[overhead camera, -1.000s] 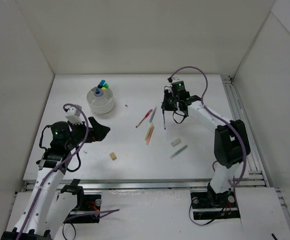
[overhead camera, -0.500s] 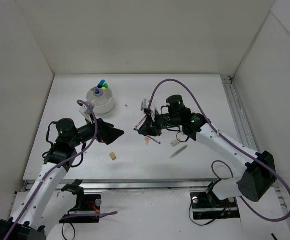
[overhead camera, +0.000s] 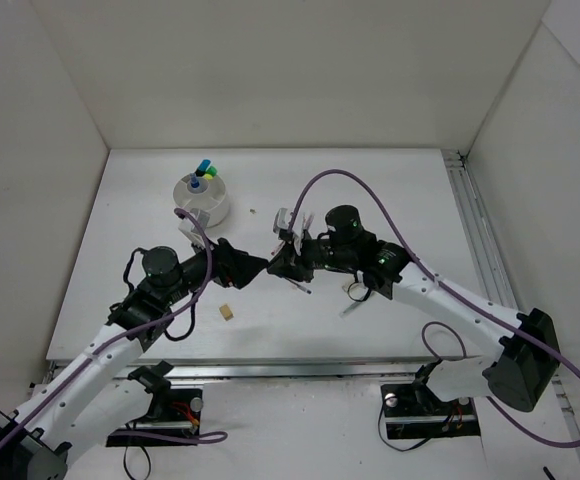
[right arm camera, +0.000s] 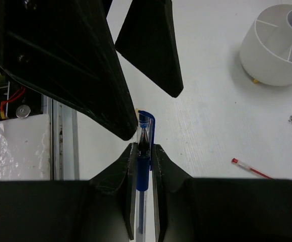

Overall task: Sort the stationery into containers
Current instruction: Pick up the pen from the center of the board, then place the pen in the storage box.

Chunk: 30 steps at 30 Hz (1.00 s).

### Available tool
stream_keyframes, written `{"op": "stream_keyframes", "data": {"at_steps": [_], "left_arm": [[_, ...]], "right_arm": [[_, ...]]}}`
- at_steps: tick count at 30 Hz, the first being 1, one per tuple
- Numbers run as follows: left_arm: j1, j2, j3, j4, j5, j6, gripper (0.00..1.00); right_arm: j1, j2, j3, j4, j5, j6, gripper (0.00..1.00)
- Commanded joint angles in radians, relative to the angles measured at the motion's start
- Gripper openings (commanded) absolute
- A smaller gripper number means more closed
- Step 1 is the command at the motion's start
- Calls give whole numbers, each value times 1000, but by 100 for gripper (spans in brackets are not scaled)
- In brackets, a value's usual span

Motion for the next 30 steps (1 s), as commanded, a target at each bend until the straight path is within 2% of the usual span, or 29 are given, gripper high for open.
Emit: {"op": "stream_keyframes", "data": {"at_steps": [1,7,11,18,26,30], "left_arm": [[-29,6,25,119,-164,-30,72],[-78,14,18,134,-258,-48,61],[-87,23,11,151,-268,-61,54],[-105,49,14,160,-290,-57,34],[-114,97,26,173,-293,-50,22],[-114,98,29,169,-301,-41,0]], "right_arm": [[6,-53,2,165,41,59,0],[23,-48,3,176,70,75,0],[35,-35,8,193,90,97,0],[60,-13,5,271,176,140,0],[90,25,40,268,177,146,0],[92,25,48,251,211,149,0]]}}
